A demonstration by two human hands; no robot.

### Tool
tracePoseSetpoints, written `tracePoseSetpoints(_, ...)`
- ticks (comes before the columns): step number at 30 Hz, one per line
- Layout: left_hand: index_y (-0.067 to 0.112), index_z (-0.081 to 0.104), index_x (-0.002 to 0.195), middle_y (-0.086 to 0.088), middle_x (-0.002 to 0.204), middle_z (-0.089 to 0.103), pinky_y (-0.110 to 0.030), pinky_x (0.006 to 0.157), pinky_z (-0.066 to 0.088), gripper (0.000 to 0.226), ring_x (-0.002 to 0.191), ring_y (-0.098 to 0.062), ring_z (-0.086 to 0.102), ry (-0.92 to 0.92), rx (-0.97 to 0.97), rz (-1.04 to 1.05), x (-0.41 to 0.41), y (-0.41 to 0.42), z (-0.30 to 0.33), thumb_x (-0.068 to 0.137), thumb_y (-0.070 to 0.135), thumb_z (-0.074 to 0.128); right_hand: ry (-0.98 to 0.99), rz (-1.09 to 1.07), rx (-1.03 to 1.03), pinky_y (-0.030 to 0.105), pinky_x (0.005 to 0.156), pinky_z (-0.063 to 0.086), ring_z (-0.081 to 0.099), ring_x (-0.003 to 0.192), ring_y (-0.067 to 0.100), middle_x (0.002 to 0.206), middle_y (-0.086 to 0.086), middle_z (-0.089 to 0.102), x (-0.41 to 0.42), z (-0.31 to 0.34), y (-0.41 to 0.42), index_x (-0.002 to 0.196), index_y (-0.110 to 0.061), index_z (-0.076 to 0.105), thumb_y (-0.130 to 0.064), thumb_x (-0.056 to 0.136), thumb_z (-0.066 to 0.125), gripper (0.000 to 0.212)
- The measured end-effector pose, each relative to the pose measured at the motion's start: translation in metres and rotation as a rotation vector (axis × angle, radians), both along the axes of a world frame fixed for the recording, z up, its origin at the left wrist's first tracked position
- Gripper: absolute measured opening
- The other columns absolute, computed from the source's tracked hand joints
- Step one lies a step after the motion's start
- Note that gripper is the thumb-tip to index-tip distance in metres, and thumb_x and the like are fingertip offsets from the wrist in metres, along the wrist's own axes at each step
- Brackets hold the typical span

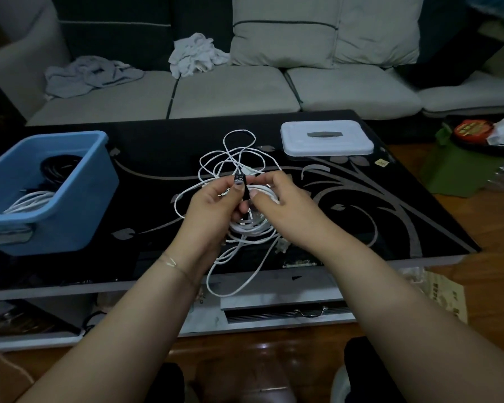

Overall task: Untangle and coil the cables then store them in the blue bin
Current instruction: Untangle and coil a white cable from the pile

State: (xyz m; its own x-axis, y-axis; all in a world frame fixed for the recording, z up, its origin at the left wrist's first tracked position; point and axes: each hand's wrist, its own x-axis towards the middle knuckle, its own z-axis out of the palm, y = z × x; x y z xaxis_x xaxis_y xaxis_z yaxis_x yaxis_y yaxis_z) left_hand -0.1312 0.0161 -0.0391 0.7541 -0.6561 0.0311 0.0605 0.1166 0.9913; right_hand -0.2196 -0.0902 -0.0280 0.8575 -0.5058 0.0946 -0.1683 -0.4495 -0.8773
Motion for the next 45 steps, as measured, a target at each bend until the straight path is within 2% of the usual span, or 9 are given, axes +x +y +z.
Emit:
tracePoseSetpoints(6,0.015,0.069,0.108,0.002,0.061,0.053,-0.012,0.047,0.038,0.025,0.05,-0.003,0.043,0.169,-0.06,-0.121,0.002,-0.001,0.0,0.101,0.015,0.045,-0.019,-0.023,0.03,0.027,0.087,0.045,0.058,0.104,0.009,0.113,-0.006,0.063,0.003,0.0,-0.005,0.114,-0.025,0.053,-0.033,0.092,0.054,0.022)
tracePoseSetpoints(12,0.013,0.072,0.105,0.0,0.066,0.055,-0.012,0.045,0.039,0.037,0.05,-0.003,0.045,0.278,-0.131,-0.141,-0.001,-0.003,0.008,0.1,0.034,0.042,-0.08,-0.056,0.034,0.032,0.083,0.049,0.062,0.091,0.01,0.101,-0.004,0.066,0.003,0.002,-0.002,0.108,-0.027,0.052,-0.031,0.092,0.054,0.017)
tracePoseSetpoints(16,0.013,0.076,0.093,0.0,0.07,0.058,-0.01,0.043,0.038,0.024,0.05,-0.003,0.046,0.276,-0.146,-0.145,-0.002,-0.005,0.012,0.095,0.014,0.052,-0.084,-0.058,-0.01,0.034,0.087,0.049,0.061,0.092,0.008,0.101,-0.007,0.066,0.001,0.004,0.0,0.109,-0.025,0.051,-0.031,0.093,0.053,0.018)
tracePoseSetpoints(20,0.008,0.07,0.106,0.0,0.072,0.062,-0.011,0.043,0.04,0.022,0.052,-0.003,0.046,0.262,-0.113,-0.199,0.003,-0.004,0.013,0.094,0.005,0.052,-0.072,-0.031,-0.074,0.039,0.079,0.05,0.063,0.085,0.021,0.094,0.002,0.067,-0.005,0.009,0.002,0.111,-0.024,0.048,-0.032,0.096,0.046,0.017)
tracePoseSetpoints(28,0.012,0.07,0.113,-0.005,0.088,0.069,-0.013,0.051,0.044,0.026,0.054,-0.003,0.049,-0.04,0.013,-0.211,0.008,0.004,0.016,0.091,0.004,0.059,-0.065,-0.031,-0.1,0.032,0.063,0.041,0.054,0.067,0.01,0.075,-0.007,0.057,-0.002,0.008,0.003,0.114,-0.023,0.048,-0.032,0.099,0.038,0.02)
tracePoseSetpoints(34,0.014,0.068,0.114,0.001,0.105,0.073,-0.016,0.058,0.05,0.03,0.075,-0.005,0.061,-0.201,0.063,-0.207,0.009,0.007,0.016,0.088,0.0,0.063,-0.014,-0.059,-0.061,0.023,0.064,0.039,0.055,0.078,0.009,0.09,-0.003,0.059,0.0,0.007,0.005,0.116,-0.022,0.048,-0.03,0.1,0.037,0.02)
tracePoseSetpoints(39,0.034,0.069,0.106,0.011,0.096,0.074,-0.022,0.072,0.056,0.031,0.075,-0.008,0.065,-0.456,0.192,-0.174,0.012,0.012,0.015,0.086,0.01,0.069,0.033,-0.058,-0.03,0.027,0.057,0.038,0.055,0.067,0.009,0.08,-0.005,0.058,0.0,0.008,0.009,0.113,-0.024,0.046,-0.03,0.1,0.036,0.017)
tracePoseSetpoints(42,0.033,0.069,0.113,0.017,0.096,0.073,-0.031,0.086,0.056,0.032,0.09,0.002,0.067,-0.657,0.331,-0.127,0.013,0.015,0.015,0.085,0.016,0.071,0.05,-0.057,-0.023,0.031,0.067,0.047,0.063,0.078,0.019,0.086,0.001,0.063,0.003,0.006,0.011,0.112,-0.026,0.044,-0.031,0.1,0.036,0.015)
tracePoseSetpoints(45,0.033,0.069,0.115,0.018,0.096,0.072,-0.034,0.086,0.054,0.032,0.091,0.003,0.066,-0.774,0.428,-0.075,0.012,0.017,0.017,0.084,0.023,0.071,0.064,-0.054,-0.006,0.031,0.067,0.048,0.065,0.084,0.023,0.086,0.004,0.064,0.003,0.005,0.012,0.111,-0.027,0.042,-0.03,0.1,0.036,0.013)
